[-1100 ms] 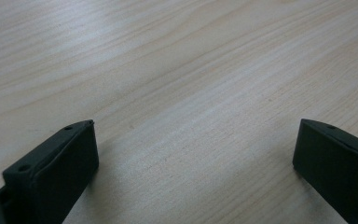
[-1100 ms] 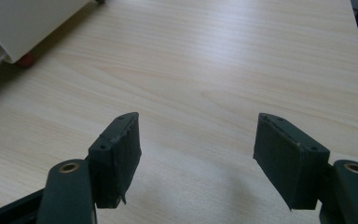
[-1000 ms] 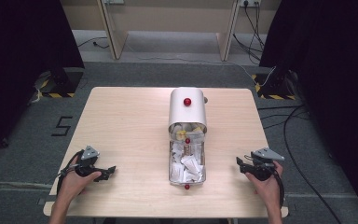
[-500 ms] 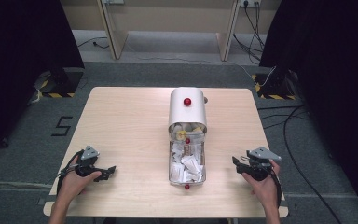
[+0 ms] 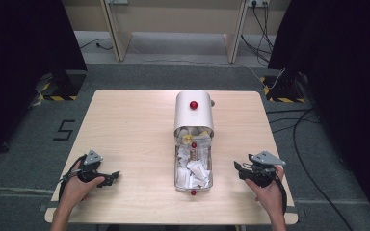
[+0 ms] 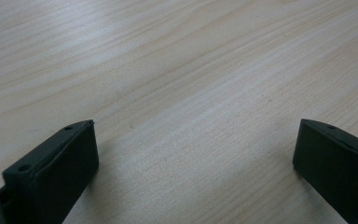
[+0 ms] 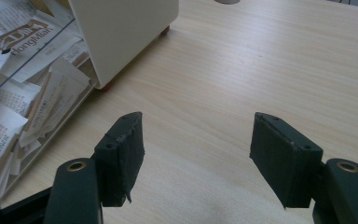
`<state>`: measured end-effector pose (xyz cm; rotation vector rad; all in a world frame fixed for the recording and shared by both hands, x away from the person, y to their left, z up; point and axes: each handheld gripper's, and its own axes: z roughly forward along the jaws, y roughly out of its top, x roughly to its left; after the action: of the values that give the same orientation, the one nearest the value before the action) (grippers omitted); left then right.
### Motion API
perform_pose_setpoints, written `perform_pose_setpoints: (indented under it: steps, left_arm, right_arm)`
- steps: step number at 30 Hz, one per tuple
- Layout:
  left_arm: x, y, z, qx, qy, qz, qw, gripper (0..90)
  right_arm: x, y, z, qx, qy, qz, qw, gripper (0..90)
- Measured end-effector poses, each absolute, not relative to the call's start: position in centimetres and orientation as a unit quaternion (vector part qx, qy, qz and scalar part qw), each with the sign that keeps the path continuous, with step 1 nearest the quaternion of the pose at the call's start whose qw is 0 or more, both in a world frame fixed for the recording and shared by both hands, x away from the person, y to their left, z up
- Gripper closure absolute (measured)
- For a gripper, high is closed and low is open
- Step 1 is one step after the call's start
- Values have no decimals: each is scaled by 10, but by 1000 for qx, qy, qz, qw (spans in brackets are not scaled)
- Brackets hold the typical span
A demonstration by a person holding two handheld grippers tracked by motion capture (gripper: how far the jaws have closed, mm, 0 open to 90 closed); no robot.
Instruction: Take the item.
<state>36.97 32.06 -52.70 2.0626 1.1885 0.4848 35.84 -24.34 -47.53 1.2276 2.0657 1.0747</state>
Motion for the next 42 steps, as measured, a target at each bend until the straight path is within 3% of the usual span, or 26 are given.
perform_pose_setpoints:
  steps: [42]
  left_arm:
    - [370,321,-527,796,458,187,349,0]
  right_arm:
    - [335,-205,-439,379,771,448,250,437]
